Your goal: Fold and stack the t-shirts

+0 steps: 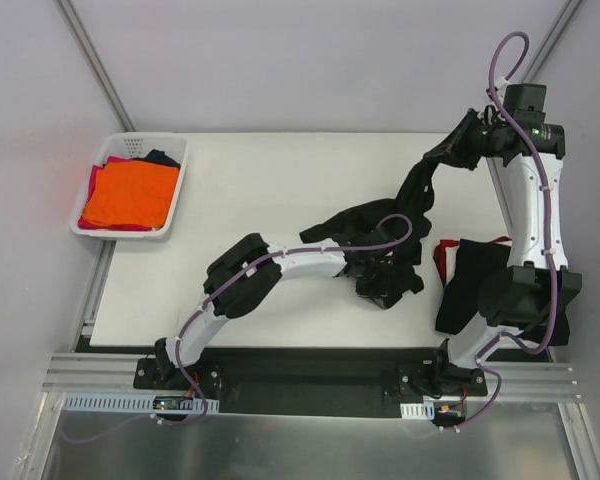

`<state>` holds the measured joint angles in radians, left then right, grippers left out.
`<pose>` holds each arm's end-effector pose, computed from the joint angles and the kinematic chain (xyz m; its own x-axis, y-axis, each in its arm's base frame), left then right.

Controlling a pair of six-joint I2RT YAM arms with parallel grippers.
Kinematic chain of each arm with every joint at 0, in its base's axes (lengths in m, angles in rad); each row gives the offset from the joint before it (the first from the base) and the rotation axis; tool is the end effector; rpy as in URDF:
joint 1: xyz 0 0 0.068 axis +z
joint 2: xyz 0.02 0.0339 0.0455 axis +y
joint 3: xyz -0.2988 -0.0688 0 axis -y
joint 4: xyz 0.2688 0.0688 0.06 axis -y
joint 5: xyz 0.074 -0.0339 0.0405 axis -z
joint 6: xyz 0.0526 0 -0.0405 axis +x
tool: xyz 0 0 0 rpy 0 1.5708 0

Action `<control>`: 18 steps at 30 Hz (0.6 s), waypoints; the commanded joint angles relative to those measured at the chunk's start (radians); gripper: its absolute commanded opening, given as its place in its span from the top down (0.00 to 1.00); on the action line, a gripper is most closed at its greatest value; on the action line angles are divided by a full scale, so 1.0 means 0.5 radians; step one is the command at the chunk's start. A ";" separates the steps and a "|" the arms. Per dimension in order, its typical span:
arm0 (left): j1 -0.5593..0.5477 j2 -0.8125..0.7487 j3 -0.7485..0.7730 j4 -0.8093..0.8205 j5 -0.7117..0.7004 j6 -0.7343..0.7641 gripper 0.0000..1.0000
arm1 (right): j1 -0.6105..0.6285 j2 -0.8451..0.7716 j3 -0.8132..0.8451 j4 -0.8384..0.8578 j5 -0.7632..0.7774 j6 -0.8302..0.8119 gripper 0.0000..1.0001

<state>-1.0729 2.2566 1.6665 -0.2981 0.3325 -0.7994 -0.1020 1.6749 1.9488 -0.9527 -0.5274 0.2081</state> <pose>0.2447 -0.4862 0.1490 -0.9242 0.2813 -0.2582 0.3818 0.6773 -0.6288 0.3873 -0.0130 0.4662 -0.6735 0.2484 -0.6962 -0.1661 0.8669 0.4700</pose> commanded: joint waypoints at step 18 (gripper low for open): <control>-0.017 0.046 -0.013 -0.106 -0.480 -0.003 0.27 | 0.026 -0.098 0.008 0.028 0.015 -0.066 0.99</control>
<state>-1.0828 2.2364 1.6825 -0.2653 0.2420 -0.8280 -0.0948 1.6707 1.9312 -0.9516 -0.5274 0.1997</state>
